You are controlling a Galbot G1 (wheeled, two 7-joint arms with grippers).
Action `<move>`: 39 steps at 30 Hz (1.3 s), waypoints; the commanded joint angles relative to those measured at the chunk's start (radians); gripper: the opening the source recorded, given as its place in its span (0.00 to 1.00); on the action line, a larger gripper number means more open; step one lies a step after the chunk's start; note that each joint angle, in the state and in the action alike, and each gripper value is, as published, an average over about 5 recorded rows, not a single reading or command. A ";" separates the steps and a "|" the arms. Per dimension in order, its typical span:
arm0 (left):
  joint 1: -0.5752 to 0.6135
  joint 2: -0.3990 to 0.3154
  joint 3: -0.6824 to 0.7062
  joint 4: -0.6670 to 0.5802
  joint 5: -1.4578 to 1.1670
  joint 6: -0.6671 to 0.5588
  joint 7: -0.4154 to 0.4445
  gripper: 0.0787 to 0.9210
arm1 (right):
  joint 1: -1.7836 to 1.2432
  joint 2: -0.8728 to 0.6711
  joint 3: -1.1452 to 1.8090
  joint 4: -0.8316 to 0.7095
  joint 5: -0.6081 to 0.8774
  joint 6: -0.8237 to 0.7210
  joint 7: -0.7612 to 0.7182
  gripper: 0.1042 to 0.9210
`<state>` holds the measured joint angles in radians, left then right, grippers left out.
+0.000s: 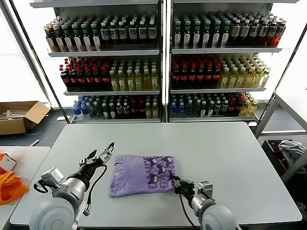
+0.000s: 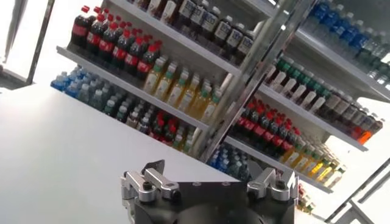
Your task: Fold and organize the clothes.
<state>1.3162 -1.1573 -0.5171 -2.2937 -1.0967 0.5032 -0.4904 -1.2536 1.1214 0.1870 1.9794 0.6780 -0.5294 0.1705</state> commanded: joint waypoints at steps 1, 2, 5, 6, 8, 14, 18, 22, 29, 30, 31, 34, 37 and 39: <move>0.006 -0.012 0.012 -0.003 0.004 0.002 0.001 0.88 | -0.227 -0.162 0.288 0.097 -0.103 0.084 -0.139 0.12; 0.009 -0.013 0.014 -0.005 0.004 0.002 0.001 0.88 | -0.236 -0.158 0.307 0.103 -0.113 0.106 -0.137 0.15; 0.018 -0.014 0.015 -0.009 0.004 0.001 0.002 0.88 | -0.224 -0.132 0.328 0.123 -0.122 0.166 -0.116 0.26; 0.022 -0.014 0.016 -0.009 0.004 0.000 0.003 0.88 | -0.207 -0.115 0.316 0.130 -0.125 0.182 -0.107 0.29; 0.025 -0.018 0.022 -0.008 0.005 -0.003 0.007 0.88 | -0.157 -0.073 0.257 0.140 -0.143 0.201 -0.087 0.36; 0.034 -0.034 0.041 -0.013 0.037 -0.004 0.020 0.88 | 0.060 0.099 -0.071 0.090 -0.277 0.163 0.021 0.57; 0.059 -0.011 0.029 -0.018 0.061 -0.008 0.028 0.88 | 0.156 0.202 -0.241 -0.006 -0.319 0.047 0.123 0.71; 0.079 0.005 -0.002 -0.021 0.069 -0.019 0.032 0.88 | 0.228 0.270 -0.342 -0.113 -0.340 0.040 0.139 0.84; 0.098 -0.022 -0.026 -0.020 0.088 -0.026 0.037 0.88 | 0.273 0.359 -0.378 -0.257 -0.444 0.031 0.170 0.88; 0.106 -0.026 -0.022 -0.019 0.098 -0.026 0.039 0.88 | 0.270 0.367 -0.373 -0.283 -0.457 0.028 0.181 0.88; 0.115 -0.031 -0.018 -0.019 0.110 -0.027 0.043 0.88 | 0.265 0.369 -0.368 -0.304 -0.461 0.022 0.194 0.88; 0.148 -0.047 -0.005 -0.020 0.146 -0.032 0.060 0.88 | 0.245 0.352 -0.356 -0.310 -0.431 -0.006 0.220 0.88; 0.171 -0.065 0.007 -0.017 0.167 -0.040 0.070 0.88 | 0.227 0.316 -0.358 -0.259 -0.372 -0.042 0.251 0.88; 0.182 -0.077 0.023 -0.010 0.186 -0.049 0.074 0.88 | 0.217 0.298 -0.357 -0.226 -0.360 -0.048 0.266 0.88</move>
<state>1.4372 -1.1988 -0.5138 -2.3122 -0.9844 0.4702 -0.4371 -1.0602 1.4009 -0.0991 1.7885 0.3052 -0.5027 0.3357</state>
